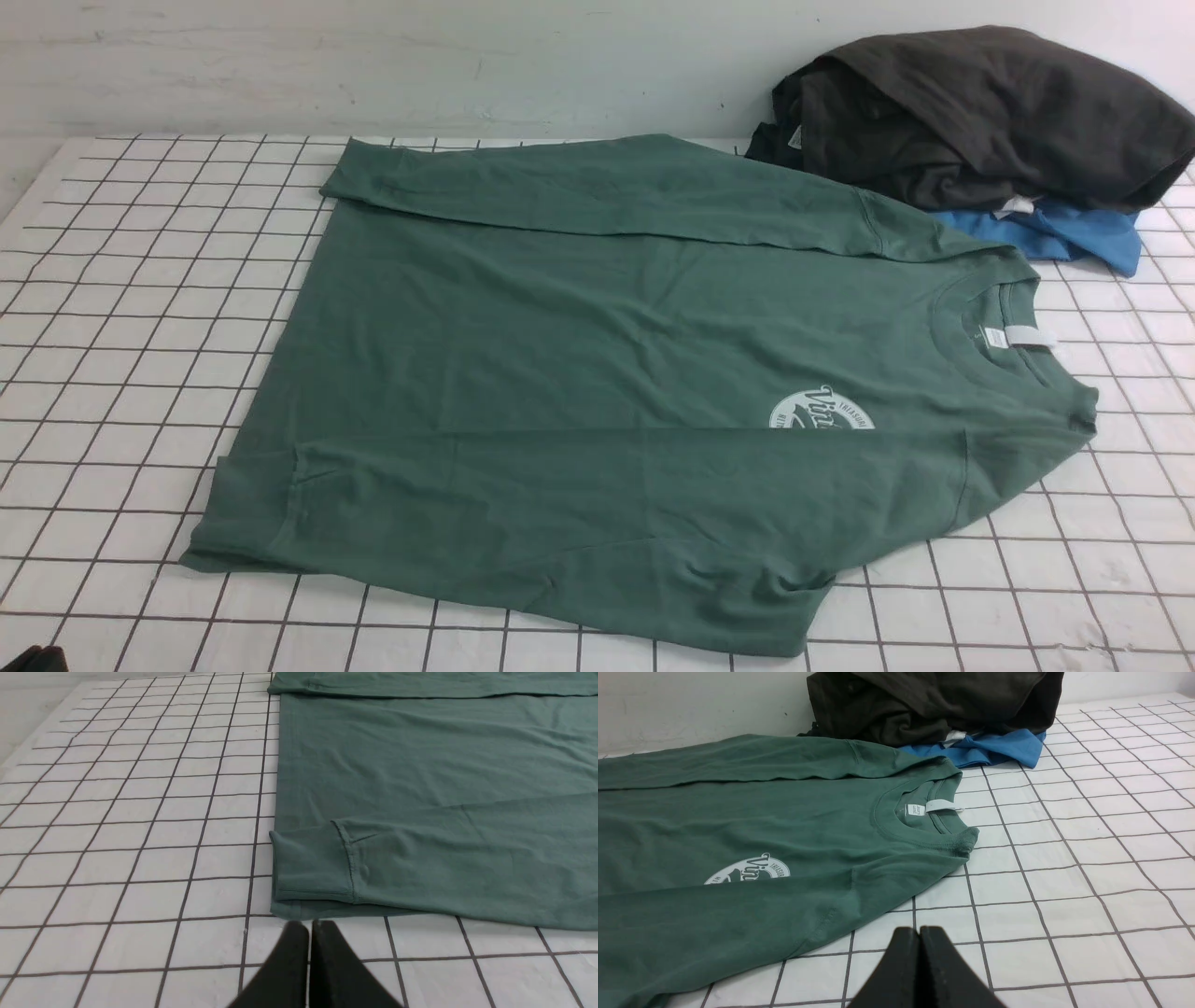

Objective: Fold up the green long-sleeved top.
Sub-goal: Use the left arm to clamp the cuff closest to it

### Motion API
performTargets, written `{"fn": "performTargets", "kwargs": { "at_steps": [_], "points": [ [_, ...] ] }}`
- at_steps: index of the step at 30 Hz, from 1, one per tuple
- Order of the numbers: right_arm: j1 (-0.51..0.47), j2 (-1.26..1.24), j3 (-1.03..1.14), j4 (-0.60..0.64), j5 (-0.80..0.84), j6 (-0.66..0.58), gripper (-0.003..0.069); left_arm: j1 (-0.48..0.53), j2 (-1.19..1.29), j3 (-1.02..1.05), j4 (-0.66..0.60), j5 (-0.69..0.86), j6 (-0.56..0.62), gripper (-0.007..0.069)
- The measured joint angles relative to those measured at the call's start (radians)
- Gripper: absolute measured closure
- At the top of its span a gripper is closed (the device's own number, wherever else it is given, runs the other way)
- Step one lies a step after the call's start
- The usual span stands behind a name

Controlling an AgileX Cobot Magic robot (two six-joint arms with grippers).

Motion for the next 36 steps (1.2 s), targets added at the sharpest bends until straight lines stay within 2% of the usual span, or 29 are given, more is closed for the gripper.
{"fn": "performTargets", "kwargs": {
  "at_steps": [27, 30, 33, 35, 36],
  "points": [
    [0.000, 0.000, 0.000, 0.000, 0.000, 0.000, 0.0674, 0.000, 0.000, 0.000, 0.000, -0.006, 0.000, 0.0632],
    [0.000, 0.000, 0.000, 0.000, 0.000, 0.000, 0.0674, 0.000, 0.000, 0.003, 0.000, -0.037, 0.000, 0.0632],
    [0.000, 0.000, 0.000, -0.019, -0.012, 0.000, 0.0674, 0.000, 0.000, 0.006, 0.000, -0.187, 0.000, 0.0632],
    [0.000, 0.000, 0.004, -0.033, -0.077, 0.004, 0.0674, 0.000, 0.000, 0.006, 0.000, -0.322, 0.000, 0.0632],
    [0.000, 0.000, 0.004, -0.034, -0.088, 0.004, 0.0674, 0.000, 0.000, 0.006, 0.000, -0.337, 0.000, 0.0632]
  ]
}}
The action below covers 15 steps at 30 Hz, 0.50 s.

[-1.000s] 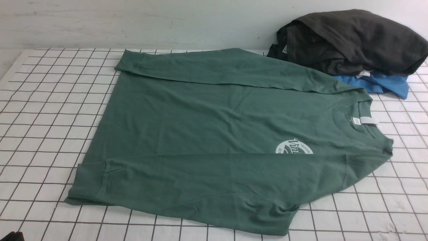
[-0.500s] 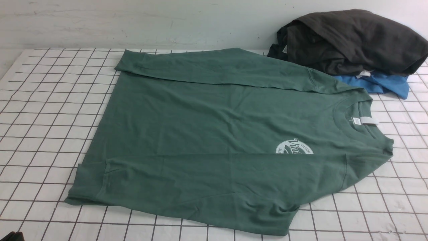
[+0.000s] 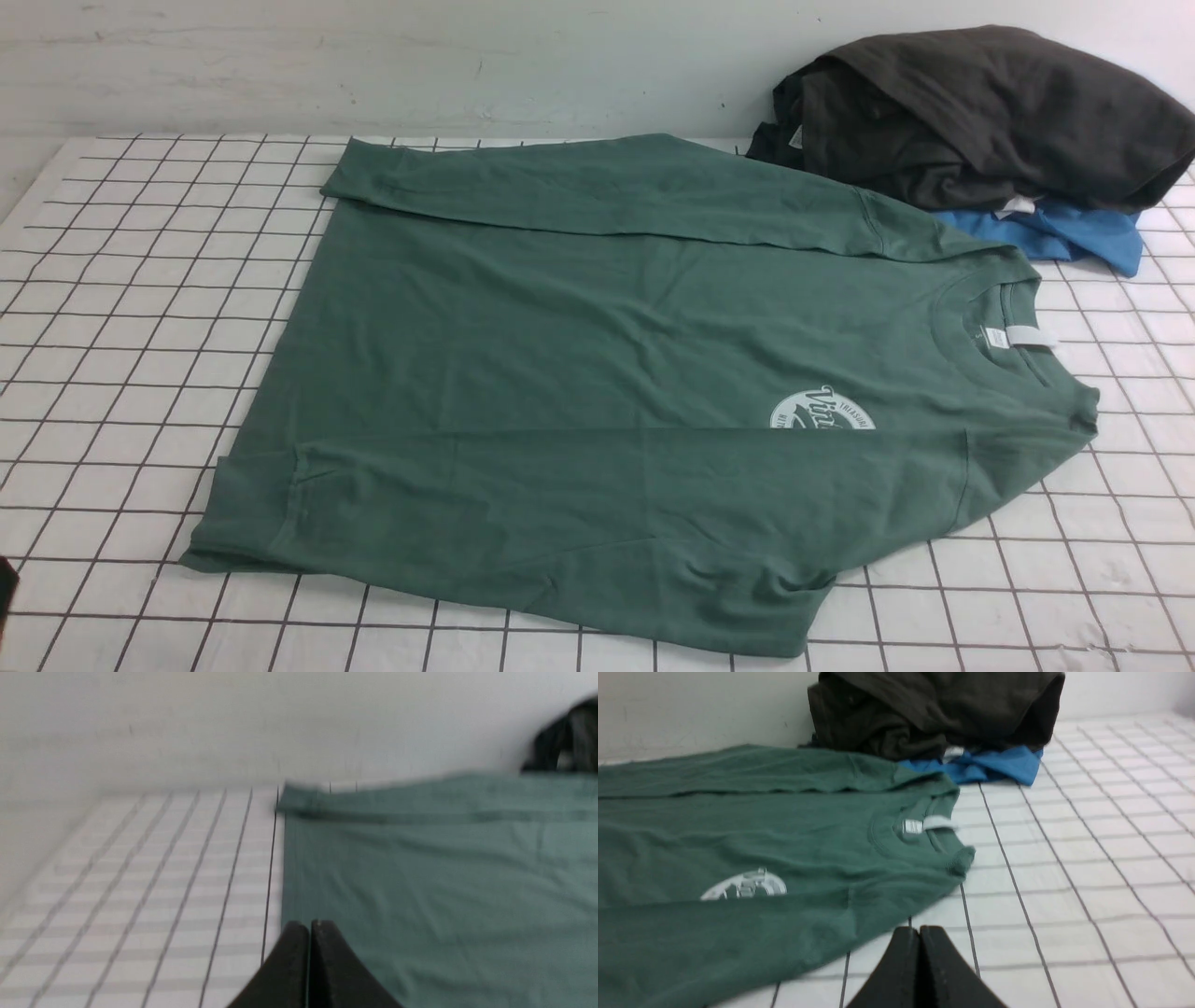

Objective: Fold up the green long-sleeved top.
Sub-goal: Use the left arm to clamp the cuff closest to it

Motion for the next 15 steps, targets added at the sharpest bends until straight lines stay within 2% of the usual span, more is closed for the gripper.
{"fn": "performTargets", "kwargs": {
  "at_steps": [1, 2, 4, 7, 10, 12, 15],
  "points": [
    [0.000, 0.000, 0.002, -0.005, -0.131, 0.002, 0.0674, 0.000, 0.000, 0.000, 0.000, -0.129, -0.005, 0.0632],
    [0.000, 0.000, 0.002, -0.006, -0.131, 0.002, 0.0674, 0.000, 0.000, 0.000, 0.000, -0.129, -0.005, 0.0632],
    [0.000, 0.000, 0.002, -0.008, -0.364, 0.009, 0.0674, 0.000, 0.000, 0.000, 0.000, -0.307, -0.006, 0.0632],
    [0.000, 0.000, 0.002, -0.010, -0.599, 0.054, 0.0674, 0.000, 0.000, 0.000, -0.009, -0.523, -0.016, 0.0632],
    [0.000, 0.000, 0.002, -0.009, -0.792, 0.112, 0.0674, 0.000, 0.000, 0.000, -0.036, -0.666, -0.077, 0.0632],
    [0.000, 0.000, 0.002, -0.006, -0.862, 0.128, 0.0674, 0.000, 0.000, -0.023, -0.047, -0.671, -0.135, 0.0632],
    [0.000, 0.000, -0.039, -0.001, -0.822, 0.130, 0.0674, 0.000, 0.039, -0.175, -0.059, -0.477, -0.199, 0.0632]
  ]
}}
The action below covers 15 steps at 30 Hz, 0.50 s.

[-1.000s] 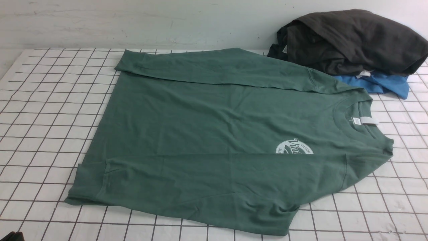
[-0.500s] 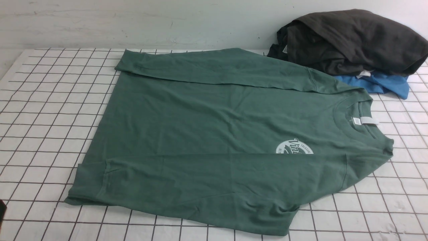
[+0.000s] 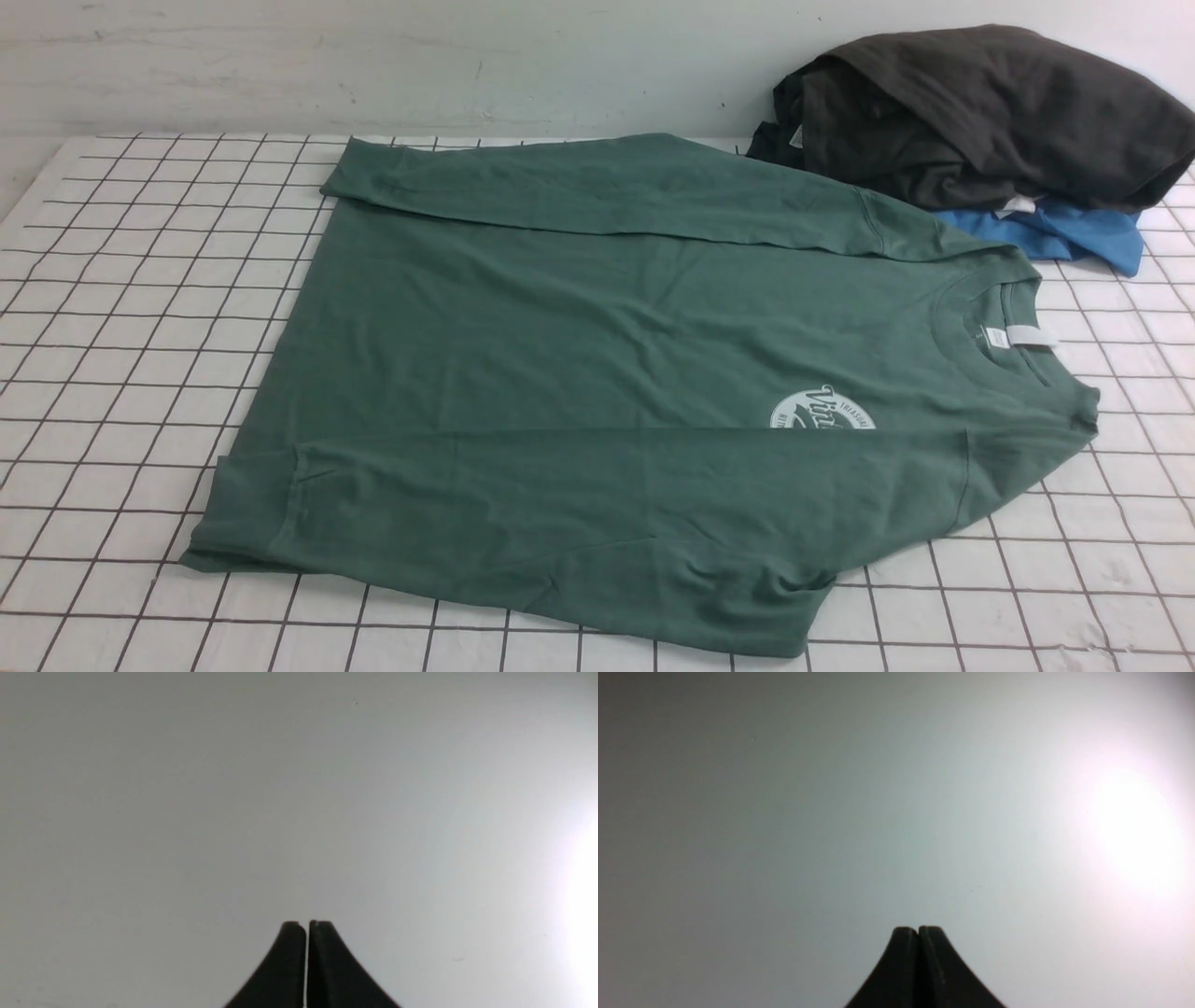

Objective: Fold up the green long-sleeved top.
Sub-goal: Use the left arm to clamp the cuff closest to it

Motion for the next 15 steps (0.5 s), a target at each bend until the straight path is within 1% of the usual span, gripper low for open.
{"fn": "performTargets", "kwargs": {
  "at_steps": [1, 3, 5, 8, 10, 11, 12, 15],
  "points": [
    [0.000, 0.007, -0.041, 0.002, 0.042, -0.006, 0.0674, 0.000, 0.041, -0.078, -0.001, 0.093, -0.003, 0.0632],
    [0.000, 0.061, -0.162, 0.002, 0.158, -0.039, 0.0674, 0.000, 0.185, -0.245, 0.006, 0.278, 0.029, 0.0632],
    [0.000, 0.145, -0.274, 0.001, 0.295, -0.090, 0.0673, 0.000, 0.317, -0.367, 0.014, 0.386, 0.062, 0.0632],
    [0.000, 0.294, -0.398, -0.008, 0.506, -0.155, 0.0673, 0.000, 0.528, -0.486, 0.018, 0.527, 0.084, 0.0632],
    [0.000, 0.413, -0.466, -0.009, 0.673, -0.166, 0.0671, 0.000, 0.673, -0.571, 0.019, 0.676, 0.093, 0.0632],
    [0.000, 0.425, -0.473, -0.007, 0.692, -0.166, 0.0671, 0.000, 0.687, -0.578, 0.019, 0.676, 0.094, 0.0632],
    [0.000, 0.532, -0.524, 0.011, 0.853, -0.170, 0.0671, 0.000, 0.809, -0.639, 0.019, 0.840, 0.107, 0.0632],
    [0.000, 0.681, -0.603, 0.076, 1.135, -0.209, 0.0671, 0.000, 0.968, -0.701, 0.011, 1.015, 0.141, 0.0632]
  ]
}}
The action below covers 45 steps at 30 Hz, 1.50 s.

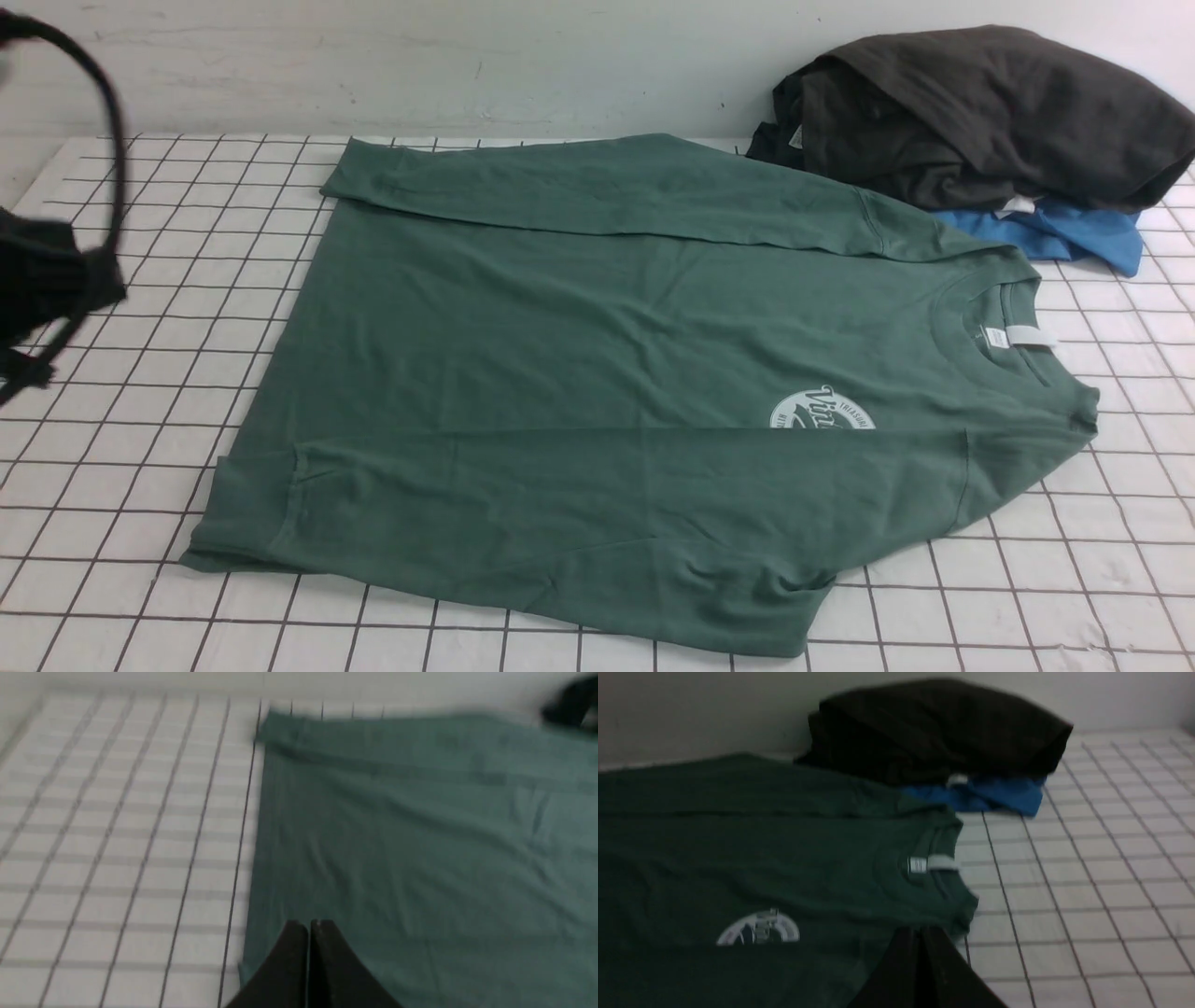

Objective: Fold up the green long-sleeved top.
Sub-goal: Use the left arm to clamp the cuff closest to it, then use the left arm to drag and place the cuff at the centered position on the left edge of the fabric

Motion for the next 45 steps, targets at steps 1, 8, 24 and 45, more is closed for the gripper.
{"fn": "performTargets", "kwargs": {
  "at_steps": [1, 8, 24, 45],
  "points": [
    [0.000, 0.043, -0.012, 0.021, 0.050, -0.022, 0.0671, 0.000, 0.044, -0.009, -0.005, 0.026, 0.013, 0.0632],
    [0.080, 0.315, -0.043, 0.354, 0.235, -0.372, 0.0670, 0.014, 0.391, -0.086, -0.074, 0.124, 0.102, 0.0622],
    [0.335, 0.593, -0.057, 0.492, 0.054, -0.596, 0.0669, 0.129, 0.896, -0.321, -0.173, 0.187, 0.206, 0.0291],
    [0.335, 0.593, -0.057, 0.476, 0.001, -0.596, 0.0669, 0.001, 0.794, -0.629, -0.083, 0.055, 0.292, 0.0591]
  ]
}}
